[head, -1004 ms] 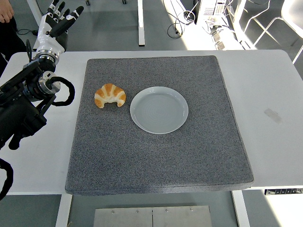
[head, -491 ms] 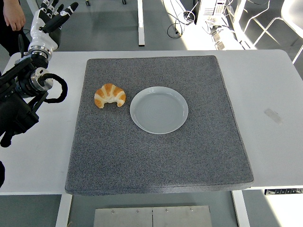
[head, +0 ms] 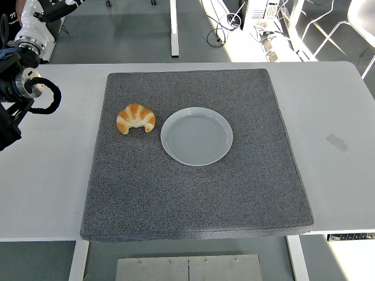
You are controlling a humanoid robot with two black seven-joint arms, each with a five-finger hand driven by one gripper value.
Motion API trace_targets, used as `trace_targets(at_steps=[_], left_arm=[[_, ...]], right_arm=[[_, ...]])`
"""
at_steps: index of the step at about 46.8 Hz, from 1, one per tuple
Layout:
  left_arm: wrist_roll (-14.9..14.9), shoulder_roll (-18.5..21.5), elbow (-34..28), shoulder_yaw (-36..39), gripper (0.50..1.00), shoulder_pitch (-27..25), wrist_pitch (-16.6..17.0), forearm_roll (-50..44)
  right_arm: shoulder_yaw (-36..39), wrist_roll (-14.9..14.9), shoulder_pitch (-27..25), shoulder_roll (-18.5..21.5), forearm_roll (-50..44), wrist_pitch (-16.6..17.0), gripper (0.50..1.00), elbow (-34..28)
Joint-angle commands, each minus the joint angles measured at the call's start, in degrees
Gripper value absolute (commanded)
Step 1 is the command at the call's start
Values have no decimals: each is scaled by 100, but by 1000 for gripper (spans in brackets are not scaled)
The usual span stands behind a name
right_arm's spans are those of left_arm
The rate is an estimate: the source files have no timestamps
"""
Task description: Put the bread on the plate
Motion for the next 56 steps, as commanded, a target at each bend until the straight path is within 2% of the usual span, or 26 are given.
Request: trace_targets(at_steps=[1, 11, 21, 28, 36, 48, 51, 56], left_arm=[[213, 71, 6, 64, 972, -36, 0, 19], [205, 220, -3, 1391, 963, -440, 44, 265], [213, 326, -249, 1866, 955, -748, 61, 950], [266, 484, -758, 2244, 954, -862, 360, 1750], [310, 396, -917, 2789, 952, -880, 509, 2234], [319, 273, -970, 3668, 952, -1003, 518, 2445], [415, 300, -1101, 3738, 952, -1020, 492, 2541], [775, 317, -1382, 3923, 952, -1134, 413, 2857]], right_arm=[[0, 0, -2, 0, -8, 0, 1000, 0], [0, 0, -2, 0, 0, 0, 1000, 0], [0, 0, -2, 0, 0, 0, 1000, 0], [0, 0, -2, 0, 0, 0, 1000, 0], [0, 0, -2, 0, -8, 0, 1000, 0], [0, 0, -2, 0, 0, 0, 1000, 0], [0, 0, -2, 0, -8, 0, 1000, 0], [0, 0, -2, 0, 0, 0, 1000, 0]])
